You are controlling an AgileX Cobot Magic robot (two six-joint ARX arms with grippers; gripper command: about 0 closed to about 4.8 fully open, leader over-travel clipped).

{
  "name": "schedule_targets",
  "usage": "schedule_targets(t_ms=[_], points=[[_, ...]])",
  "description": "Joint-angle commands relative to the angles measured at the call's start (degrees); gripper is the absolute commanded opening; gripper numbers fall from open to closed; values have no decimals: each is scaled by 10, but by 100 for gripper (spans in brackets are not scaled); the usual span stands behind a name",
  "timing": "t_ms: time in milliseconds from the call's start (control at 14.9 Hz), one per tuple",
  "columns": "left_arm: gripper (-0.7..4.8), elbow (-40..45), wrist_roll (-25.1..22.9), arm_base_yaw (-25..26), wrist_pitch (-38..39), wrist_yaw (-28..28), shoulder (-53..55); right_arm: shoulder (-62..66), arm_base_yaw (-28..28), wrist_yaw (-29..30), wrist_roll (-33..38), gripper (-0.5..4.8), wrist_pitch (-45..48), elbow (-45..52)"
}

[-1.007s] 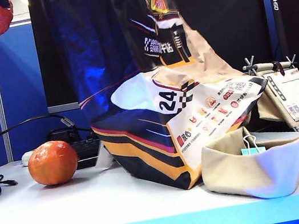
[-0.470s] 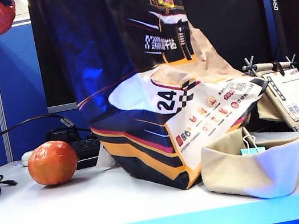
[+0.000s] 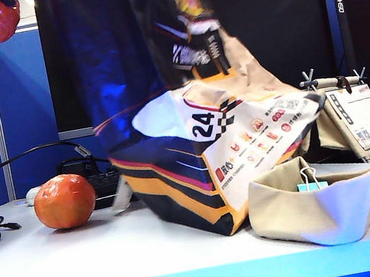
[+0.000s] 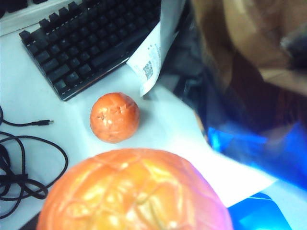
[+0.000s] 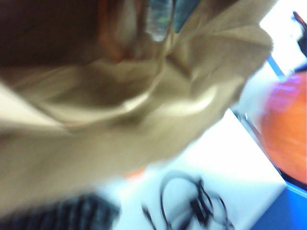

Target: Open the paper bag and put two oranges into the paper bag.

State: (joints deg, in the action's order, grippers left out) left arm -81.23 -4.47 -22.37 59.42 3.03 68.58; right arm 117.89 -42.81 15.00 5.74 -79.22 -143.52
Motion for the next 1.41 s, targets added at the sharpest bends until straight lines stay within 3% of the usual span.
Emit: schedule_targets(t_ms=[67,336,403,537,1276,1343,1410], points=[[-6,-3,0,0,-20,3,-2,-4,-2,1,-11,-1,16,-57],[-6,-3,0,0,-26,26,-2,-4,7,-1,-10,-1,14,-110],[-6,-3,0,0,-25,26,-2,-4,7,-1,-10,20,3,-109],[-6,-3,0,0,-25,26,-2,2,5,-5,0,295,1,-106],[-6,-3,-12,1,-25,25,-2,12,5,-12,2,289,0,-15],[-6,-3,-12,1,-26,25,-2,12,5,-11,2,225,0,-15],[-6,-3,-12,1,-26,25,-2,12,5,-7,2,121,0,-15]])
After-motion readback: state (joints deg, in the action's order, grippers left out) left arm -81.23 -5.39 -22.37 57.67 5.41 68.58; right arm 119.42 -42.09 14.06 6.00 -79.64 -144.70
